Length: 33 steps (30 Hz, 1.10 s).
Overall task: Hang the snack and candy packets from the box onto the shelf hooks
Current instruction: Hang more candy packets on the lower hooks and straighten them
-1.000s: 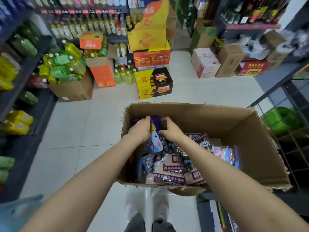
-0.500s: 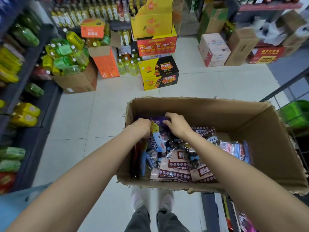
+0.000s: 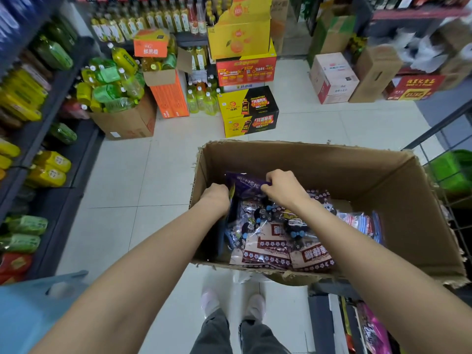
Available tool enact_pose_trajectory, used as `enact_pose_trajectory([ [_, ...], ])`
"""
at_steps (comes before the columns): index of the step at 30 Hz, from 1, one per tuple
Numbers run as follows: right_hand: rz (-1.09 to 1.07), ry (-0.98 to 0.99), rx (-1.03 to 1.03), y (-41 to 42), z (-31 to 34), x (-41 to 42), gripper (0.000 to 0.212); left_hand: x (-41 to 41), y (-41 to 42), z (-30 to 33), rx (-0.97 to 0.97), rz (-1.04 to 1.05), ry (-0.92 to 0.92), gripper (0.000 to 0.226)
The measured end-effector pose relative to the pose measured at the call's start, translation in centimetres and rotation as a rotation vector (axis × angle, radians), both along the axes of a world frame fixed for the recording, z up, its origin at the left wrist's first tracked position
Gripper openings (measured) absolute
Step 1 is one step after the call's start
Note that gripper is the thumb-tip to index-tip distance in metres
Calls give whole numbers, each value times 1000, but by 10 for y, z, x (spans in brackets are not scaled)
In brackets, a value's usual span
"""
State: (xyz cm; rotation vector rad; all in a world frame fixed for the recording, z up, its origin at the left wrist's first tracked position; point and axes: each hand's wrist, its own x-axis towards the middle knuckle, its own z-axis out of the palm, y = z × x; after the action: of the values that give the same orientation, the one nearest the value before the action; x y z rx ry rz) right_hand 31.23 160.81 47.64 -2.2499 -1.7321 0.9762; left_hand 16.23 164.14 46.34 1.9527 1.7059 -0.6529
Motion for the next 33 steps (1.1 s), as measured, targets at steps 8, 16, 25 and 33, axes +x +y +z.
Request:
enact_pose_trajectory([
  [8,-119,9,45,-13,10,24,22,1,-9,2,111,-32,-21,30],
  [16,-38,51,-9,-20,11,17,39,-1,-18,50,342,-112,-54,27],
  [25,-92,142,312,-49,43,8,25,-22,-25,83,348,124,-578,21],
  [33,-201,19,567,-126,120,-12,35,-13,-62,126,154,387,-1113,19],
])
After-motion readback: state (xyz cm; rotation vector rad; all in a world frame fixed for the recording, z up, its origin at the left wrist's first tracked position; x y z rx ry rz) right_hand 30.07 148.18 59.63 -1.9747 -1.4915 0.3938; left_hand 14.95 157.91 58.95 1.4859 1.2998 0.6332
